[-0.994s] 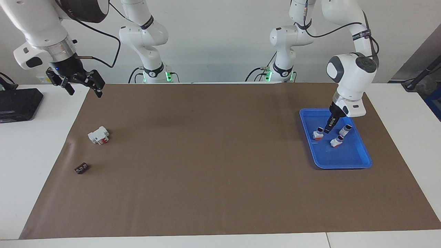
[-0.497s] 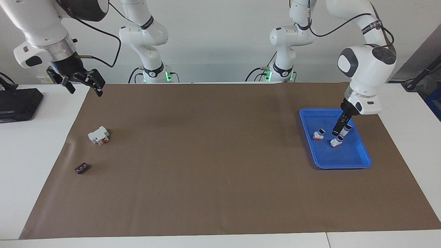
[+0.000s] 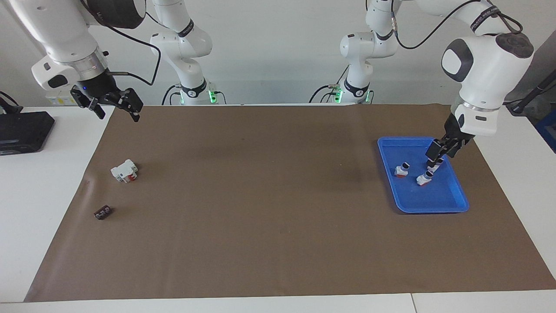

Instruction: Turn and place switch with both arms

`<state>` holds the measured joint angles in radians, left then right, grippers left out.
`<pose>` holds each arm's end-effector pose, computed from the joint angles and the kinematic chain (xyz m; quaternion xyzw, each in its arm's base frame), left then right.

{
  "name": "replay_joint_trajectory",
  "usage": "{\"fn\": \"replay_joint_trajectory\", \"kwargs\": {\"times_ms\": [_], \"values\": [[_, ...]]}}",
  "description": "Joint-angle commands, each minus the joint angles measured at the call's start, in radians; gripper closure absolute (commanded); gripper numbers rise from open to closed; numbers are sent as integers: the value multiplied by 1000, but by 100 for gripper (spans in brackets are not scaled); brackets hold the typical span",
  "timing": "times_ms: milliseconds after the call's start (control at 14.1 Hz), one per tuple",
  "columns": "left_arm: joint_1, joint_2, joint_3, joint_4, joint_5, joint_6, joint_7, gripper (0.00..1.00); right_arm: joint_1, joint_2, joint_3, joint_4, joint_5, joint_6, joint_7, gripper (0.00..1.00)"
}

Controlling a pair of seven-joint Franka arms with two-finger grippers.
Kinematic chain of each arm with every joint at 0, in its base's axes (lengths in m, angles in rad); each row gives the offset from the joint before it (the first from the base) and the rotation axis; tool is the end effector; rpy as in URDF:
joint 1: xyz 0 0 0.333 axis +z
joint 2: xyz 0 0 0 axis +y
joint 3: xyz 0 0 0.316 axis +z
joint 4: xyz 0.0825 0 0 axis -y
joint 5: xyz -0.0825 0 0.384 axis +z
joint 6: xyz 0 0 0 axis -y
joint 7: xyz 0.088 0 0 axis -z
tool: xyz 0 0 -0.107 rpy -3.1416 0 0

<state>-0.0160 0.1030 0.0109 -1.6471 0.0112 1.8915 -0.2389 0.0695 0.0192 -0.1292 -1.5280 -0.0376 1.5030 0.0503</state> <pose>0.6093 -0.0026 0.5580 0.9908 0.1149 0.0708 0.0027 0.5524 -0.0365 0.6283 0.9980 -0.0558 -0.0221 0.0199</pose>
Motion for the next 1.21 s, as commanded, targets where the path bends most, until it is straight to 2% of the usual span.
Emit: {"fn": "replay_joint_trajectory", "kwargs": {"times_ms": [0, 71, 142, 497, 639, 1136], "values": [[-6, -41, 9, 52, 9, -129, 189, 9, -29, -28, 8, -35, 18, 16, 14, 0], [-7, -54, 8, 53, 9, -147, 200, 9, -68, -28, 55, -35, 19, 13, 14, 0], [-7, -60, 4, 53, 7, -167, 201, 9, -74, -28, 68, -34, 19, 10, 17, 0], [-2, -147, 11, 49, 6, -268, 297, 6, -40, -64, 65, -81, 19, 17, 20, 0], [5, -157, 15, 47, 4, -314, 311, 1, -7, -70, 39, -83, 18, 19, 22, 0], [-5, -157, 9, 55, 6, -316, 309, 0, -10, -70, 28, -84, 18, 19, 19, 0]]}}
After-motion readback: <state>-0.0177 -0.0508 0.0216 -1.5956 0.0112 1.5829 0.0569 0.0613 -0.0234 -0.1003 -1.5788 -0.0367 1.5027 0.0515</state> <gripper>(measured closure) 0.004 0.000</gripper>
